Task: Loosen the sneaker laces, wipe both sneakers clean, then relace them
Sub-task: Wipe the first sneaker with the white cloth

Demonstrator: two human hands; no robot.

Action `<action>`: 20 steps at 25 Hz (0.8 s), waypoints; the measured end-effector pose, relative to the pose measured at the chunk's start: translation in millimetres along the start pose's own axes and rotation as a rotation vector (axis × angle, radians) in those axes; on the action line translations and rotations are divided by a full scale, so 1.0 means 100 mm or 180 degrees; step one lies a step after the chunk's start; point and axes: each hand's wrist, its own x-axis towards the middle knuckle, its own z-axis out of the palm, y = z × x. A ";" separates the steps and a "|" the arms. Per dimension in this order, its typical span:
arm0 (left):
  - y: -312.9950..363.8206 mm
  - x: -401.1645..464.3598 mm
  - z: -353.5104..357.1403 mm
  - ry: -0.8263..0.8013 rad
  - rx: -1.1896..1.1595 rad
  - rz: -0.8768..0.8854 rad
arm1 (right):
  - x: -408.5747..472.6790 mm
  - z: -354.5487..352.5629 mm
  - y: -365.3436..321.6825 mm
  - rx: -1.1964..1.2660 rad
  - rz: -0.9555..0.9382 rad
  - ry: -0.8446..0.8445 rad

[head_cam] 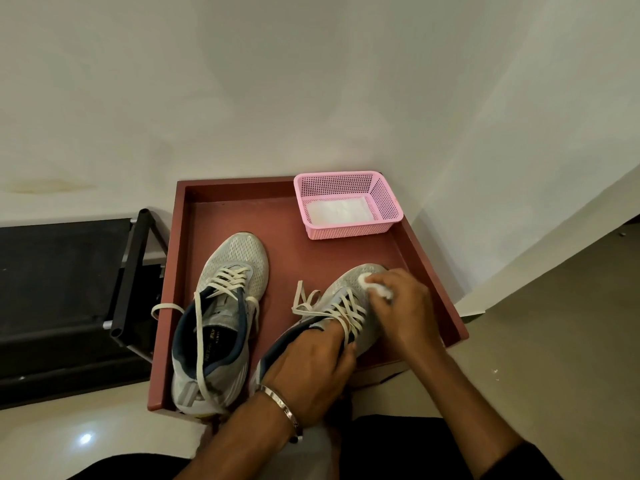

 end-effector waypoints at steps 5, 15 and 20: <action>0.12 -0.07 0.09 -0.0053 0.0337 0.0131 | 0.07 -0.05 0.02 0.0228 0.0047 0.0420; 0.14 -0.05 0.11 -0.0224 0.0489 0.0232 | 0.00 -0.04 -0.04 0.0339 -0.0354 -0.0045; 0.15 -0.06 0.11 -0.0296 0.0630 0.0278 | 0.08 -0.07 -0.01 0.0199 -0.0005 0.0425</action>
